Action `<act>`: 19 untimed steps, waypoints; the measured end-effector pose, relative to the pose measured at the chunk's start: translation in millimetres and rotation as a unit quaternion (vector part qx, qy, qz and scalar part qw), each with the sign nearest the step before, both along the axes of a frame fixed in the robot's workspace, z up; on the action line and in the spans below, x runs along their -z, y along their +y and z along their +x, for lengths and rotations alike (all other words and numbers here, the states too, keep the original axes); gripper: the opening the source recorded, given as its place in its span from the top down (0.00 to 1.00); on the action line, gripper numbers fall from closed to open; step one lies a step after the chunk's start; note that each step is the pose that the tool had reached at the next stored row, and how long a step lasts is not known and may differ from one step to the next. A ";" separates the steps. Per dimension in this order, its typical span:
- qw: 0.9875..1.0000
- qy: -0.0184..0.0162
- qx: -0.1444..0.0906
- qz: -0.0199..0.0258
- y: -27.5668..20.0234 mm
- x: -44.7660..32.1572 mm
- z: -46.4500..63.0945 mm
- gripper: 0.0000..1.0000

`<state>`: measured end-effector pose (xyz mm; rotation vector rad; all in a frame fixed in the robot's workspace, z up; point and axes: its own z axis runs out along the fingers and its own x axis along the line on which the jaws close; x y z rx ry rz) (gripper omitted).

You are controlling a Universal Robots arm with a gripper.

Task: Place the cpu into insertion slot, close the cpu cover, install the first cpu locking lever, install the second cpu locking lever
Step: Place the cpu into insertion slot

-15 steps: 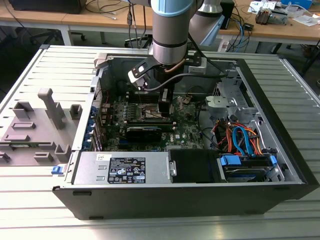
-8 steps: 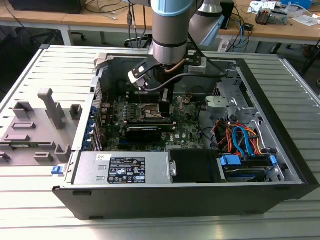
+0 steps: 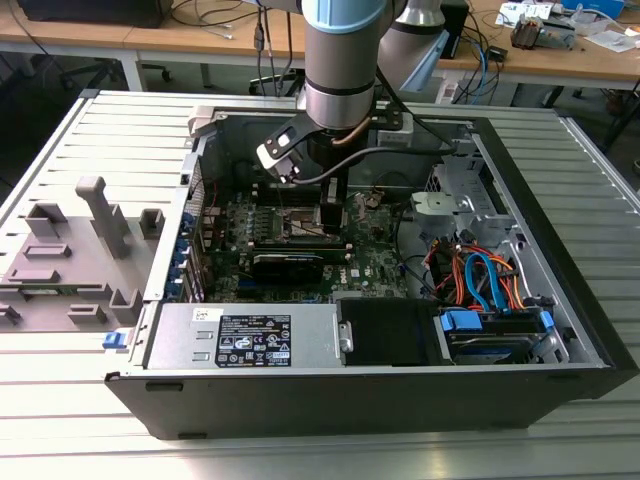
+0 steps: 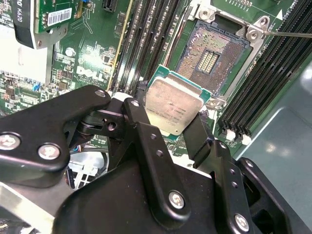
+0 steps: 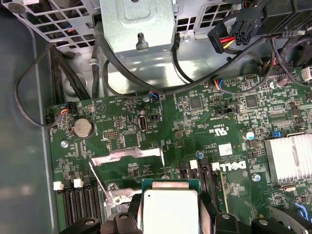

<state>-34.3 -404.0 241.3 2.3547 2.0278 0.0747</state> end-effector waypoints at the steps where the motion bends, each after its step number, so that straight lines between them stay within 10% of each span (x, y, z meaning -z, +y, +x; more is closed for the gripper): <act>1: 1.000 0.000 0.000 0.000 0.0 0.0 0.0 0.45; 19: 1.000 0.000 -0.012 0.000 0.0 0.0 0.0 0.45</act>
